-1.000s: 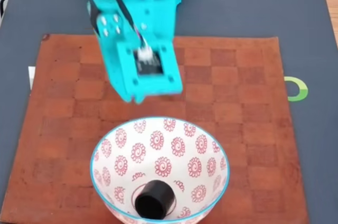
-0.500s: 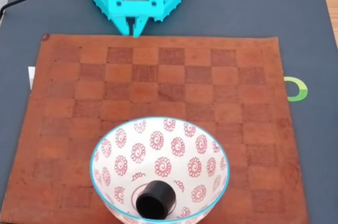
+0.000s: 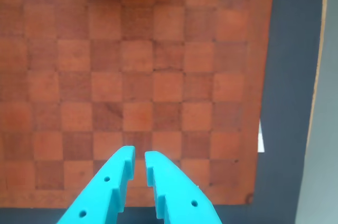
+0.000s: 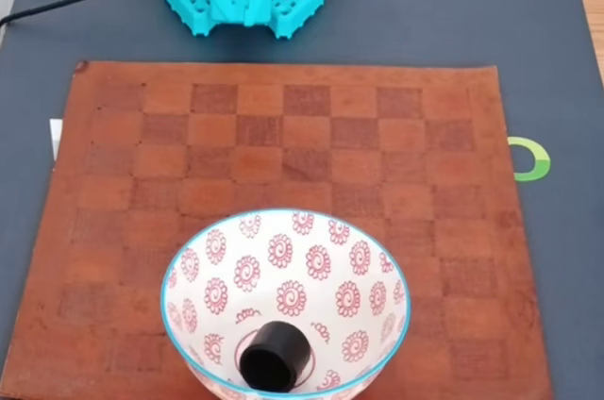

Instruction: Grasp a black cylinder and put it in a bowl.

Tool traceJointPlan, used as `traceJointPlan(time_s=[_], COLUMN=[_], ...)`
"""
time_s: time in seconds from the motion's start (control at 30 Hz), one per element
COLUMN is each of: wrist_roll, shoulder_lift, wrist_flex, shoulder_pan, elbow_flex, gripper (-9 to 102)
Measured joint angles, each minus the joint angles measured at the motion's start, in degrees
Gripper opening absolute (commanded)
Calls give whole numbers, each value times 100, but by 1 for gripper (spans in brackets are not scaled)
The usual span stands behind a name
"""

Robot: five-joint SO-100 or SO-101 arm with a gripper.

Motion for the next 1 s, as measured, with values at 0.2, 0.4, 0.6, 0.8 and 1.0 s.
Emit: traceJointPlan(time_s=[0.2, 0.4, 0.6, 0.8, 1.0], wrist_roll=[167, 176, 176, 325, 387], shoulder_lift=[1248, 2285, 3357, 4597, 5106], wrist_flex=[-299, -677, -1037, -1072, -1055], shoulder_pan=[-9, -9, -9, -9, -35], elbow_flex=[1028, 2048, 2953, 3595, 4148], gripper=[0, 0, 0, 0, 0])
